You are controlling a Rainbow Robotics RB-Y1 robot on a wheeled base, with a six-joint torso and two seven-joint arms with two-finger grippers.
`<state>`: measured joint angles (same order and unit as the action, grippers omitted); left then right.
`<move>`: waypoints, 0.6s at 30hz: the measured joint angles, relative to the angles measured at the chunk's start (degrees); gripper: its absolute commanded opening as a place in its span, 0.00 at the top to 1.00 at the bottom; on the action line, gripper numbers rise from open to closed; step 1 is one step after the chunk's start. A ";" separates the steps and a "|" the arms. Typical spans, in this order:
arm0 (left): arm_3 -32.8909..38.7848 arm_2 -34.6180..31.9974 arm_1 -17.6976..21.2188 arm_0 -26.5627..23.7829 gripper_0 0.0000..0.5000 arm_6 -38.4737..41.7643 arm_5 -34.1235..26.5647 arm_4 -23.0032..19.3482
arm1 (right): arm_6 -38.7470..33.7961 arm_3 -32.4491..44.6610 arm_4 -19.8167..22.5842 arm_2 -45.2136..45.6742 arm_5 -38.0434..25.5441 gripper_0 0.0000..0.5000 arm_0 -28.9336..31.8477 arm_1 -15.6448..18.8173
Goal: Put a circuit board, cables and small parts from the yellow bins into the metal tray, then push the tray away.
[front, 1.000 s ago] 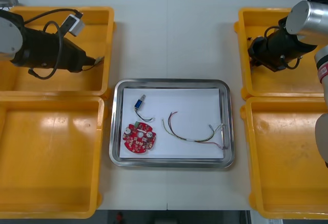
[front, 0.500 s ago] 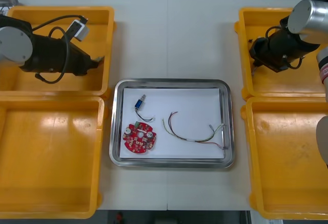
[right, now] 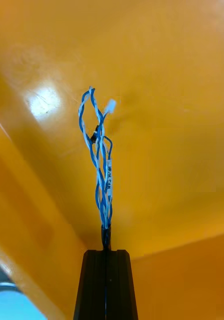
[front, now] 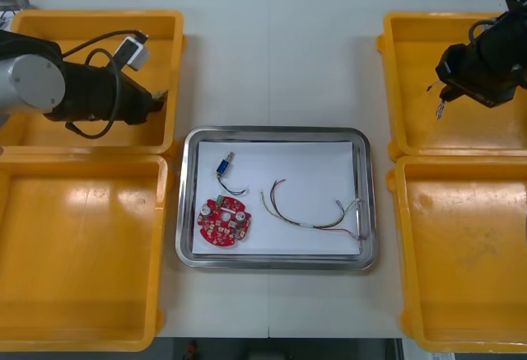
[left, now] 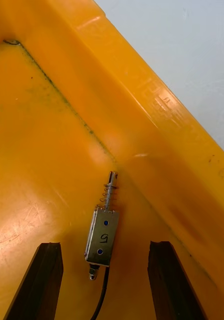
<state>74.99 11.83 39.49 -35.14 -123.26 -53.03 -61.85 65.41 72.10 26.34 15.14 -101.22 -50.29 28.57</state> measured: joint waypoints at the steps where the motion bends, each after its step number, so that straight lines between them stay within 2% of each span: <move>1: -0.02 0.16 0.00 0.00 0.00 0.00 0.11 0.07 | 0.24 1.14 0.02 0.04 -1.21 1.00 0.01 0.33; 4: -0.07 0.46 0.00 0.00 0.00 0.00 0.15 0.21 | 0.84 4.28 0.98 0.04 -4.70 1.00 0.02 1.45; 7: -0.13 0.95 0.00 0.01 0.00 -0.01 0.90 0.61 | 0.86 7.48 3.66 0.04 -7.96 1.00 0.06 2.56; 12: -0.73 3.22 0.00 0.01 0.00 -0.01 4.34 0.76 | 1.13 12.94 8.35 0.04 -8.37 1.00 0.24 3.92; 17: -0.92 3.87 0.02 0.00 0.00 -0.01 5.09 0.76 | 1.29 19.26 15.11 0.04 -8.48 1.00 1.31 4.48; 18: -0.93 3.87 0.02 0.00 0.08 -0.02 5.09 0.76 | 1.54 20.93 16.39 0.04 -8.52 1.00 1.87 4.48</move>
<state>74.07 15.70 39.51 -35.14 -123.27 -47.95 -61.09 66.95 93.03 42.73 15.18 -109.74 -48.42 33.05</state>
